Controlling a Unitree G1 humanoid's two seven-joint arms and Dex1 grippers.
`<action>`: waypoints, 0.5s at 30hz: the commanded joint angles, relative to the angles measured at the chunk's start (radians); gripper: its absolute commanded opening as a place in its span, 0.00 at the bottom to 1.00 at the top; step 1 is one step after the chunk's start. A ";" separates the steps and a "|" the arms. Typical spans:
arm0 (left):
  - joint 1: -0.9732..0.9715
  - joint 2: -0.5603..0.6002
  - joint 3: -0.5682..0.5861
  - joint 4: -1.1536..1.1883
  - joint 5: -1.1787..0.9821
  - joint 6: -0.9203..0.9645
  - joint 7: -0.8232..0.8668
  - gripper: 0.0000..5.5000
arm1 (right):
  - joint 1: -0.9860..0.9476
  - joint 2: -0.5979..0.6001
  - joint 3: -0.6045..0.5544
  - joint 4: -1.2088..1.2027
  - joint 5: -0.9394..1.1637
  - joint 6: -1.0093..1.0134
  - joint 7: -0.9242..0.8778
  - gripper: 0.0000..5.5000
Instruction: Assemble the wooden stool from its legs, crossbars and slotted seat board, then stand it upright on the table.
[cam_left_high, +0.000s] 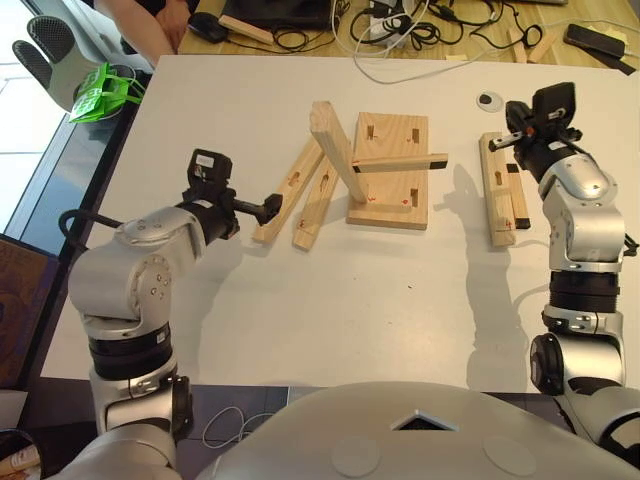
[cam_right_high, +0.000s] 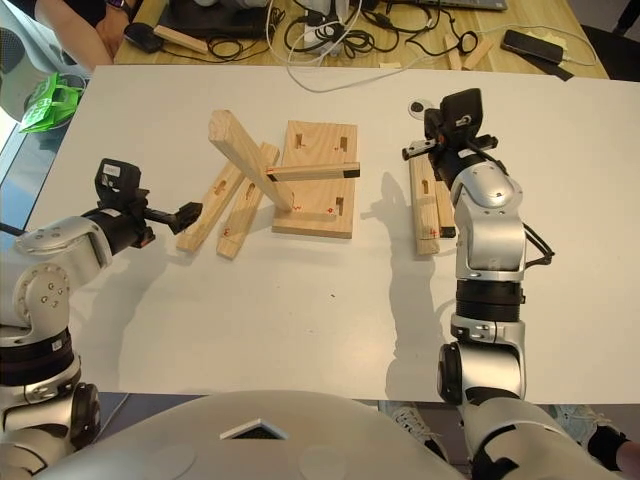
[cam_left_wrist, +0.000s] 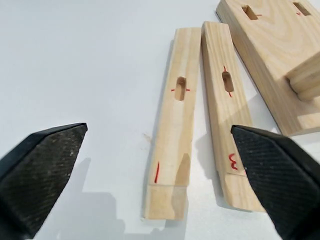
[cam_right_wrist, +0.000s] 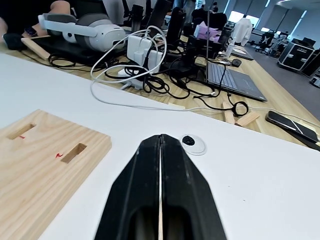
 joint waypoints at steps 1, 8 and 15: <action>-0.031 -0.023 0.002 -0.052 -0.022 0.071 0.002 0.97 | 0.004 -0.007 -0.021 -0.042 0.019 0.036 -0.029 0.00; 0.030 0.044 -0.085 -0.017 0.054 0.014 0.005 0.97 | -0.020 0.031 -0.027 -0.115 0.071 0.062 -0.061 0.00; 0.062 0.112 -0.206 0.180 0.121 -0.159 -0.098 0.97 | -0.033 0.041 -0.003 -0.143 0.092 0.073 -0.071 0.00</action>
